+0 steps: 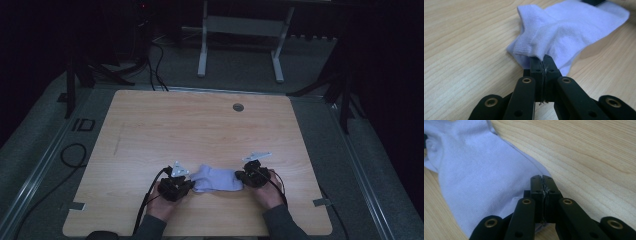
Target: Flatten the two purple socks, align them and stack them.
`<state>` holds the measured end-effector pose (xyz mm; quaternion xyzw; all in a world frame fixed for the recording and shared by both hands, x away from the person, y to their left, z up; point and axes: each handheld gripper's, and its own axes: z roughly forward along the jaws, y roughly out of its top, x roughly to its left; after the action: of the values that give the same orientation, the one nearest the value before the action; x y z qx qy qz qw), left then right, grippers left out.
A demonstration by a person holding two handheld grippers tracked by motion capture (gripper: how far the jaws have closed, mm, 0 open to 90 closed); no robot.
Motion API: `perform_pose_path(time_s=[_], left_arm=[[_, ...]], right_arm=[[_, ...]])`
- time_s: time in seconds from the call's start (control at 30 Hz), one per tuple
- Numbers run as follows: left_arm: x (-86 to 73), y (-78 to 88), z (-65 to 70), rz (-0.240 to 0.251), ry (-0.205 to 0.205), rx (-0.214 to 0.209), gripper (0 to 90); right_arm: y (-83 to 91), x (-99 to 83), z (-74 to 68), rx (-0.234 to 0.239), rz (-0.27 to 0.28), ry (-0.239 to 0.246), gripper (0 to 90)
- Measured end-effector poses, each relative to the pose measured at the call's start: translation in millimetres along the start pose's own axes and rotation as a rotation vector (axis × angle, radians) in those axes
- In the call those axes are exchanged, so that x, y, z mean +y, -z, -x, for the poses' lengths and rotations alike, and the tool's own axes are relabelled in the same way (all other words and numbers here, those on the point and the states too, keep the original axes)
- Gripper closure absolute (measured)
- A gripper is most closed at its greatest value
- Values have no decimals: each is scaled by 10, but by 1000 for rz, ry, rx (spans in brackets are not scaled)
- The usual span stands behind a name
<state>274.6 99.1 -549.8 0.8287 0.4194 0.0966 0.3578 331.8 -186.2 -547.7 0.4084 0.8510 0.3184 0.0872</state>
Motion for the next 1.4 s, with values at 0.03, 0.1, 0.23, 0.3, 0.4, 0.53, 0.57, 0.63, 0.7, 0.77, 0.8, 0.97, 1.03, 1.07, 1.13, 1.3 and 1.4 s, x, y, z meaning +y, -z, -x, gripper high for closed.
perform_pose_path(time_s=[0.03,0.1,0.23,0.3,0.4,0.53,0.57,0.63,0.7,0.77,0.8,0.97,1.03,1.07,1.13,1.3,1.4], left_arm=[[-3,-7,0,-7,3,4,885],[-4,-11,-2,-20,-4,11,873],[34,82,11,26,-18,53,761],[56,149,31,71,-27,70,730],[82,194,103,122,-68,70,724],[99,66,212,90,-138,50,732],[94,14,223,70,-144,48,740],[80,-78,223,31,-139,42,752],[61,-135,220,0,-139,46,775],[52,-145,208,-2,-121,43,797],[52,-143,197,-8,-124,43,800],[47,-144,186,-8,-121,38,805],[48,-144,183,-9,-123,36,806],[47,-145,180,-8,-121,34,806],[45,-147,178,-5,-119,32,806],[43,-147,176,-4,-117,31,806],[42,-146,172,-5,-113,28,806]], right_arm=[[0,-2,-1,0,2,-3,881],[-1,-6,-2,1,4,-7,882],[0,-12,-4,1,6,-13,883],[-1,-13,-6,0,7,-15,883],[-2,-16,-10,-2,10,-16,883],[-5,-18,-15,-1,11,-17,884],[-6,-18,-18,-1,12,-18,885],[-7,-19,-20,-1,15,-18,887],[-8,-19,-23,-4,16,-18,891],[-7,-15,-32,-8,16,-16,894],[-5,-11,-34,-8,15,-15,895],[67,23,-42,-1,40,-17,900],[128,47,-38,2,66,-23,900],[160,60,-33,-1,78,-24,900],[208,82,-18,-10,100,-27,900],[213,58,24,29,90,-46,789],[211,25,-31,61,68,-14,660]])
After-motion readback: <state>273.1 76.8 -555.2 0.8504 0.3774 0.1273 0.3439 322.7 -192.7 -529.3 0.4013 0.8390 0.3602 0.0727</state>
